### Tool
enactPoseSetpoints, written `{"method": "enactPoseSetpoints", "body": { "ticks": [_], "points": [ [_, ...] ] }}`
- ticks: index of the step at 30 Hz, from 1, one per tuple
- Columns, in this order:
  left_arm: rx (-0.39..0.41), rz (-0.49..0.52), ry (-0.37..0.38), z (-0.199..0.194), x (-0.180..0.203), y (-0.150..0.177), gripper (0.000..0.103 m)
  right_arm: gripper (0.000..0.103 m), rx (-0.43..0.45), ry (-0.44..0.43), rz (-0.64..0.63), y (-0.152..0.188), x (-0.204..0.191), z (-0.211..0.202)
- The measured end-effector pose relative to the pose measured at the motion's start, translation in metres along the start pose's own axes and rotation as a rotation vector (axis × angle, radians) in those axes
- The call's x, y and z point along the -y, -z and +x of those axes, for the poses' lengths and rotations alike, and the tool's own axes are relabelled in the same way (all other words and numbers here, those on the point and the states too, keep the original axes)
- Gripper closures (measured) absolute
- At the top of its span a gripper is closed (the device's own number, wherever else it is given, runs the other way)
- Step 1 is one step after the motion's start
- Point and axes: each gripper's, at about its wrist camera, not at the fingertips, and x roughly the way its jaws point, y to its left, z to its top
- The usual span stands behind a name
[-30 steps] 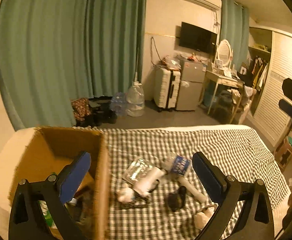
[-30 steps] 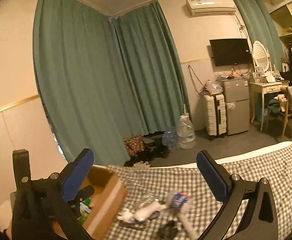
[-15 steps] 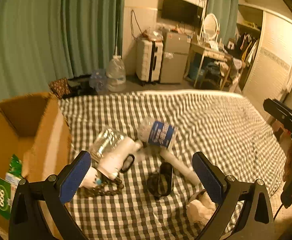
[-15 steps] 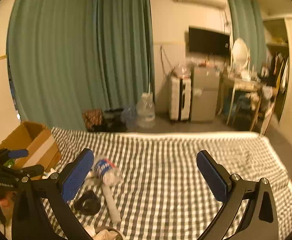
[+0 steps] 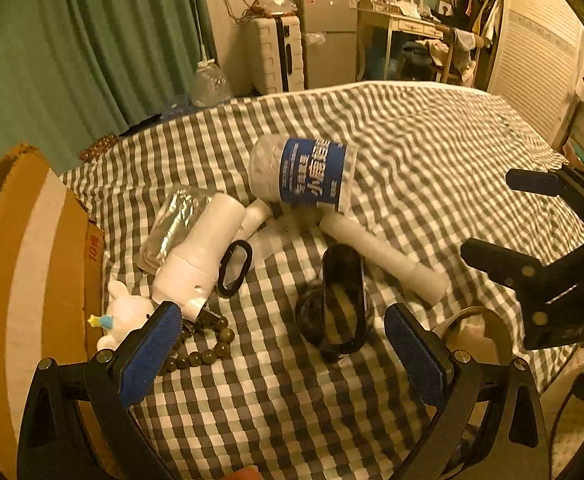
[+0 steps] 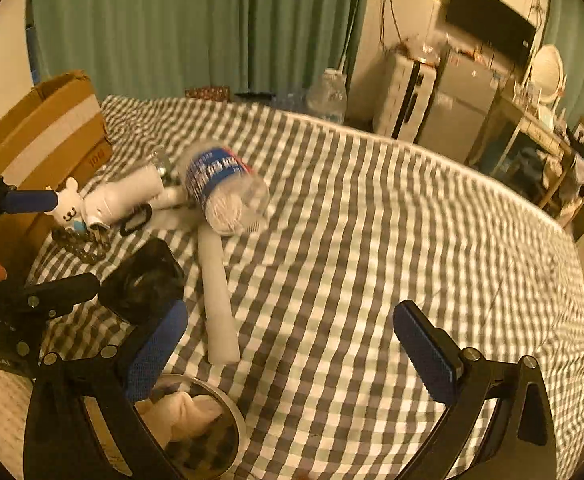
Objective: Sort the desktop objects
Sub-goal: 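Grasp the black plastic holder with the left tool while the right grasps a white cylinder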
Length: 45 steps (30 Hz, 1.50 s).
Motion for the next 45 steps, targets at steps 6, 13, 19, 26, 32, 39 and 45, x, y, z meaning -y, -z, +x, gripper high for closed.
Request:
{"method": "enactPoseSetpoints", "body": {
  "ticks": [6,13,19,26,32,39,45],
  "points": [
    [-0.060,-0.029,0.048,0.016,-0.007,0.003,0.000,0.000,-0.018,-0.051,-0.048,0.008,-0.005,0.006],
    [-0.129,-0.010,0.061,0.041,-0.002,0.010,0.000,0.018,-0.071,-0.075,-0.093,0.008,-0.021,0.023],
    [-0.134,0.068,0.076,0.049,0.015,0.012,0.000,0.034,-0.145,-0.067,-0.154,0.014,-0.032,0.045],
    [-0.185,0.092,0.068,0.075,0.029,0.015,0.006,0.059,-0.187,-0.106,-0.200,0.018,-0.041,0.061],
    [-0.157,0.086,0.070,0.070,0.032,0.016,0.040,0.082,-0.180,-0.145,-0.219,0.020,-0.046,0.056],
    [-0.099,0.142,0.029,0.051,0.043,0.011,0.040,0.083,-0.164,-0.145,-0.170,0.012,-0.032,0.044],
    [-0.038,0.123,0.012,0.032,0.034,0.001,0.043,0.083,-0.125,-0.117,-0.122,0.006,-0.022,0.024]
  ]
}}
